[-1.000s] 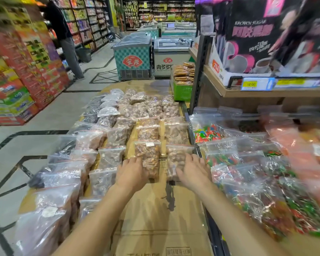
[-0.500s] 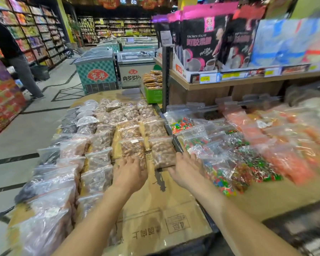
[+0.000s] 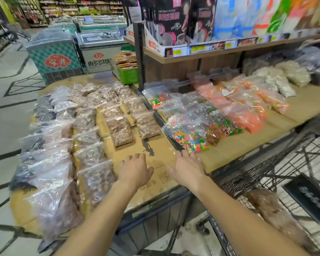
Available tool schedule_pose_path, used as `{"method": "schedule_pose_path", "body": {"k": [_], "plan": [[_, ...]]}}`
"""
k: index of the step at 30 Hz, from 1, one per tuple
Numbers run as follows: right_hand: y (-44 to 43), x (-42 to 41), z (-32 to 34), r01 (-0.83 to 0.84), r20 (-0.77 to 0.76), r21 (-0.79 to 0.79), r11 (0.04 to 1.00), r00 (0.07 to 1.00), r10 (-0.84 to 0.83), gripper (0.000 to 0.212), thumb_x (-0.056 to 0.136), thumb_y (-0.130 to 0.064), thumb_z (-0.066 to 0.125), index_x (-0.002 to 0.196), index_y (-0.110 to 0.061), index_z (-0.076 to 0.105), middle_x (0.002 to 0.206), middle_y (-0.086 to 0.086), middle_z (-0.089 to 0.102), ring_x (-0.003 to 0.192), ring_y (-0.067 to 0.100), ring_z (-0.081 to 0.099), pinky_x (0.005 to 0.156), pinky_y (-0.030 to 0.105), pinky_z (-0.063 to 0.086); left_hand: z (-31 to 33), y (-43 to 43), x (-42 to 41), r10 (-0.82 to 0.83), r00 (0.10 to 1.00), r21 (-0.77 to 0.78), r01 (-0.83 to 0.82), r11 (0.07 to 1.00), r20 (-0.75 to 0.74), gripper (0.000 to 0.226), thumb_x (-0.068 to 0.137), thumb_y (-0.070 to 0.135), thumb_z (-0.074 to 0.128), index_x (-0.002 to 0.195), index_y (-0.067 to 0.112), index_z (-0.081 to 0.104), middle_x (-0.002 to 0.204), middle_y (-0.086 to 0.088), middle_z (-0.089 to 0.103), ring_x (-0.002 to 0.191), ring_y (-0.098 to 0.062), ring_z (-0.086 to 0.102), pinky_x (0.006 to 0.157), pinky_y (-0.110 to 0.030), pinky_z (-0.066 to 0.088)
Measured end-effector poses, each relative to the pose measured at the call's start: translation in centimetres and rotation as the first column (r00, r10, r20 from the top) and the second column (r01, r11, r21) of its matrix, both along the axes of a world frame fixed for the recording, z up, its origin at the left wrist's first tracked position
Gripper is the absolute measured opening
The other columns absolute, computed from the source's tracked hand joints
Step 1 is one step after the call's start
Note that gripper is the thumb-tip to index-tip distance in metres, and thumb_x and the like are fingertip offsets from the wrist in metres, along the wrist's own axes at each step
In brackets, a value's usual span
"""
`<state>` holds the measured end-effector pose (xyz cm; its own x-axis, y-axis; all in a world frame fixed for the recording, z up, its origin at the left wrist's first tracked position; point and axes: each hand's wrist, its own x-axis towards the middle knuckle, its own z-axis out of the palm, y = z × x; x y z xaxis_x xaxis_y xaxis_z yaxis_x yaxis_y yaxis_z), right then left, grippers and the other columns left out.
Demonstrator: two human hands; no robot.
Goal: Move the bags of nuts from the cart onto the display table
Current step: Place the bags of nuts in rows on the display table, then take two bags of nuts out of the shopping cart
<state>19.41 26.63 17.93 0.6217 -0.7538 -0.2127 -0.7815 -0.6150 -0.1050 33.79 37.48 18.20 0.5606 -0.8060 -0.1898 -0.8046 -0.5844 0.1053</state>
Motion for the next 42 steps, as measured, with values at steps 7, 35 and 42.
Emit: {"method": "schedule_pose_path", "body": {"k": [7, 35, 42], "plan": [[-0.3, -6.2, -0.6, 0.094, 0.009, 0.037, 0.995, 0.996, -0.094, 0.066, 0.105, -0.051, 0.049, 0.155, -0.009, 0.038, 0.155, 0.016, 0.045, 0.144, 0.037, 0.040, 0.115, 0.053, 0.034, -0.2, -2.3, -5.2, -0.112, 0.994, 0.024, 0.111, 0.993, 0.008, 0.063, 0.103, 0.053, 0.049, 0.154, 0.016, 0.043, 0.154, -0.008, 0.051, 0.141, -0.034, 0.045, 0.112, -0.048, 0.039], [-11.7, -32.2, -6.0, 0.510, -0.023, 0.146, 0.847, 0.858, -0.513, 0.065, 0.104, -0.053, 0.050, 0.154, -0.013, 0.041, 0.153, 0.013, 0.048, 0.142, 0.035, 0.044, 0.120, 0.053, 0.037, -4.2, -19.6, -29.2, -0.515, 0.857, 0.143, 0.512, 0.847, -0.013, 0.065, 0.104, 0.051, 0.051, 0.155, 0.013, 0.042, 0.159, -0.010, 0.047, 0.147, -0.035, 0.040, 0.119, -0.050, 0.034], [-15.3, -34.0, -8.1, 0.614, -0.051, 0.214, 0.760, 0.784, -0.619, 0.060, 0.104, -0.049, 0.054, 0.149, -0.011, 0.048, 0.155, 0.014, 0.046, 0.148, 0.034, 0.041, 0.126, 0.053, 0.025, -7.4, -26.2, -31.1, -0.619, 0.783, 0.199, 0.617, 0.762, -0.061, 0.062, 0.103, 0.050, 0.052, 0.152, 0.012, 0.046, 0.155, -0.012, 0.051, 0.144, -0.036, 0.043, 0.117, -0.051, 0.040]]}}
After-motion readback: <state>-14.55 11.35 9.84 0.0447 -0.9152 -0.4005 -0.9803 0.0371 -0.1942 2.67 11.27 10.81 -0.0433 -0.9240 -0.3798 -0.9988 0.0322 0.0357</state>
